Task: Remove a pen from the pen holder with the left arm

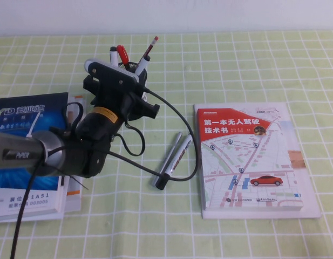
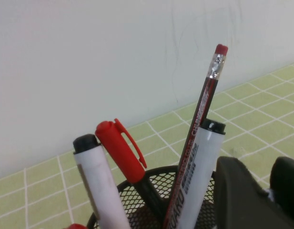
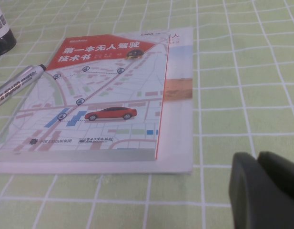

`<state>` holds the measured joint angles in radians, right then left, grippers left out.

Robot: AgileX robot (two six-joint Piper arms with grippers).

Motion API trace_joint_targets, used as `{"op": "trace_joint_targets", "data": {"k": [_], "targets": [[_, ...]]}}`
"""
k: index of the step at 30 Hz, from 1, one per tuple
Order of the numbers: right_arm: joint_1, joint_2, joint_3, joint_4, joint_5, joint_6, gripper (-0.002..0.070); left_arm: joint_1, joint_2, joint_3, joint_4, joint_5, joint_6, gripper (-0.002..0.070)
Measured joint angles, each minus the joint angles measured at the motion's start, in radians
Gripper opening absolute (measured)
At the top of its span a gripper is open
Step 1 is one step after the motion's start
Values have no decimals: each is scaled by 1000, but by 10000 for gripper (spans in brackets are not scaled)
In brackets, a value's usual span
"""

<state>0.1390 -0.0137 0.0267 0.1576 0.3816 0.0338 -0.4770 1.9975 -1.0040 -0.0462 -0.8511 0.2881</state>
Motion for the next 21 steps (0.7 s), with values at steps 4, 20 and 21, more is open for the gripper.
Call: {"op": "trace_joint_targets", "data": {"k": [4,20,21], "targets": [[0,0,0,0,0,0,-14,2,0,0,0,0,7,109],[0,0,0,0,0,0,-14,2,-96,0,9,115,15,105],[0,0,0,0,0,0,-14,2,-113,0,9,146,15,105]]}}
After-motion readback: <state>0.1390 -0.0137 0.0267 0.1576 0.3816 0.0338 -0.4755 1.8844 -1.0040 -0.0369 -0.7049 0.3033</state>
